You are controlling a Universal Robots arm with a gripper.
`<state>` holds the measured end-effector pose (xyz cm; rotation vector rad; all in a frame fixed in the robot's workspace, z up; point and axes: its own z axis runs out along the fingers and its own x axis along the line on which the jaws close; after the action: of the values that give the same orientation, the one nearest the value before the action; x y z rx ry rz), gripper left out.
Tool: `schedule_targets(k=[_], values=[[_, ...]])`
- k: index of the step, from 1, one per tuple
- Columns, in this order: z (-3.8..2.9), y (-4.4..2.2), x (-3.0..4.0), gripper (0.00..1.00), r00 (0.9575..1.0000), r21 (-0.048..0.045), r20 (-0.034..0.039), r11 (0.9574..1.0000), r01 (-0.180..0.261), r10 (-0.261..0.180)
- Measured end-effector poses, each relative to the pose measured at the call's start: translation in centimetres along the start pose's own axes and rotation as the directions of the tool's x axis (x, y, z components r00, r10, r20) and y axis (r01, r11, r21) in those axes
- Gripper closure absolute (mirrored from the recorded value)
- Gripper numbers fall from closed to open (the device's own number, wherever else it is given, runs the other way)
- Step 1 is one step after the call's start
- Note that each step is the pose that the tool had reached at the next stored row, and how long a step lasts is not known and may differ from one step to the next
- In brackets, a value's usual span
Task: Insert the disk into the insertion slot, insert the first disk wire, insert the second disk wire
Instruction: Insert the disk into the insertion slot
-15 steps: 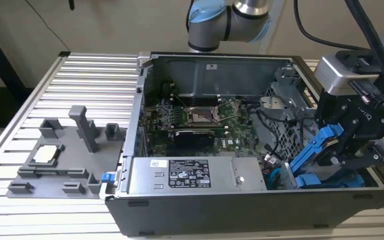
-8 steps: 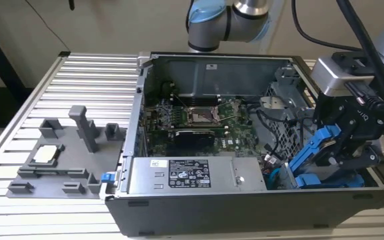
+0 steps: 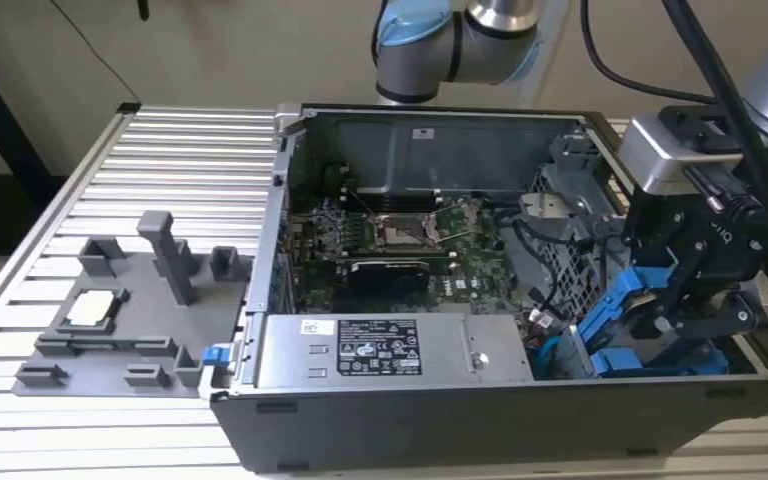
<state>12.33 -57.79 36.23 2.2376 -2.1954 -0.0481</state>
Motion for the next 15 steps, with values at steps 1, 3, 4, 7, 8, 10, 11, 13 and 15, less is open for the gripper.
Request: schedule_targets(k=[1, 3, 4, 7, 8, 10, 11, 13, 15], values=[[0.0, 0.0, 0.0, 0.65, 1.0, 0.0, 0.0, 1.0, 0.0, 0.0], [-0.04, 0.0, -0.01, 0.59, 1.0, 0.0, 0.0001, 1.0, 0.0, 0.0], [-0.11, 0.0, -0.01, 0.59, 1.0, 0.0, -0.0003, 1.0, 0.0, 0.0], [-0.11, 0.0, -0.01, 0.59, 1.0, 0.0, -0.0003, 1.0, 0.0, 0.0], [-0.11, 0.0, -0.01, 0.59, 1.0, 0.0, -0.0003, 1.0, 0.0, 0.0], [-0.11, 0.0, -0.01, 0.59, 1.0, 0.0, -0.0005, 1.0, 0.0, 0.0], [-0.11, 0.0, -0.01, 0.59, 1.0, 0.0, -0.0005, 1.0, 0.0, 0.0], [-0.4, 0.01, -0.01, 0.59, 1.0, 0.0, 0.0013, 1.0, 0.0, 0.0], [-0.8, 0.02, -0.02, 0.59, 1.0, 0.0002, 0.0069, 1.0, 0.0, 0.0]])
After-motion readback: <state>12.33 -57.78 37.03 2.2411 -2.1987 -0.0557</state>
